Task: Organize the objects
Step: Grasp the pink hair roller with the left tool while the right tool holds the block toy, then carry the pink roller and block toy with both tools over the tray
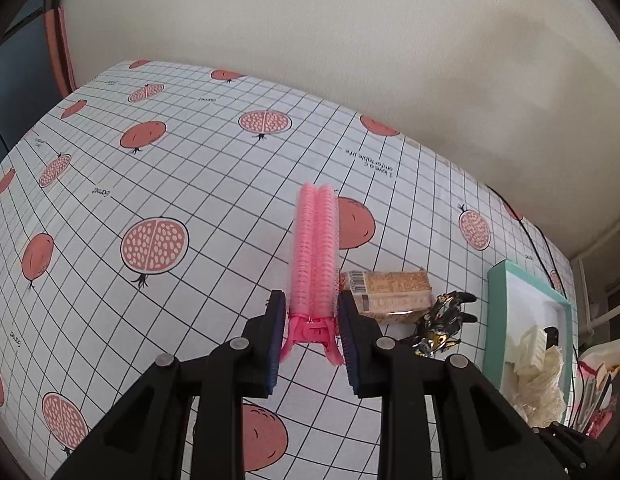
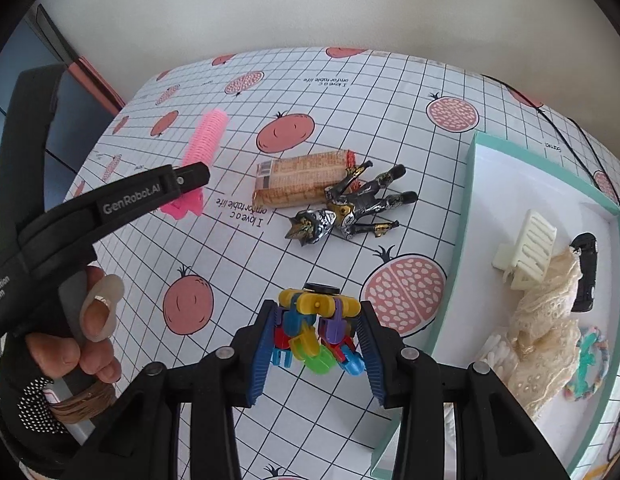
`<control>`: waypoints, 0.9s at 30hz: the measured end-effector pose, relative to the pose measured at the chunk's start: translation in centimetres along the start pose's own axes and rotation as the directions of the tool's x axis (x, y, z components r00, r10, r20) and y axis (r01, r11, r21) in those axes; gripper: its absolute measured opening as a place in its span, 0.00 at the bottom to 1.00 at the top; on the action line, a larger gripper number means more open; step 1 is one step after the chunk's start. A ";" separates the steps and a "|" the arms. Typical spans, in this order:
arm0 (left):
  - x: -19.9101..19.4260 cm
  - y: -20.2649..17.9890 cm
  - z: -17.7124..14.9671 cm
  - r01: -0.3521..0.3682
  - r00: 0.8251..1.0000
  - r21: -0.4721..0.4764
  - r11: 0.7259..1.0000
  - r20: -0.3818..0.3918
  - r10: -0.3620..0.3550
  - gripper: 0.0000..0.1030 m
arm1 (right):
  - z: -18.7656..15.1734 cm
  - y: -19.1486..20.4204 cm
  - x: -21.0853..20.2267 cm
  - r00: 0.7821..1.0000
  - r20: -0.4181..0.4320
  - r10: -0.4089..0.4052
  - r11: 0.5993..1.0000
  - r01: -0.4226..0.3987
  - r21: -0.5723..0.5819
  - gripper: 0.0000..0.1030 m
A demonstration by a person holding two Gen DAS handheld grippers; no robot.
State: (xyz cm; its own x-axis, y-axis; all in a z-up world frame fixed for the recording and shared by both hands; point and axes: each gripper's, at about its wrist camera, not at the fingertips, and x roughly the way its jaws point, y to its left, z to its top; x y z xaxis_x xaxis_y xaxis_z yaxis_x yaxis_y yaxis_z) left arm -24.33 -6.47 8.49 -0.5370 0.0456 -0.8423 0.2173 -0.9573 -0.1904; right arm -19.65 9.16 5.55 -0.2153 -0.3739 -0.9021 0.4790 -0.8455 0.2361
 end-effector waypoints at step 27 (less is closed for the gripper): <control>-7.4 -13.2 -1.4 0.239 0.962 0.203 0.950 0.081 -0.259 0.27 | -2.3 -15.3 -7.6 0.985 0.125 -0.118 0.946 0.073 0.317 0.41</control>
State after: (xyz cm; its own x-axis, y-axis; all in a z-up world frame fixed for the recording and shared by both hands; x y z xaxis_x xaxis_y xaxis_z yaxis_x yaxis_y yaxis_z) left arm -22.10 6.26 16.51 -0.6389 0.2691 -0.7207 -0.0871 -0.9561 -0.2798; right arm -23.36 25.80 7.97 -0.3748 -0.3159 -0.8716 0.1674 -0.9478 0.2716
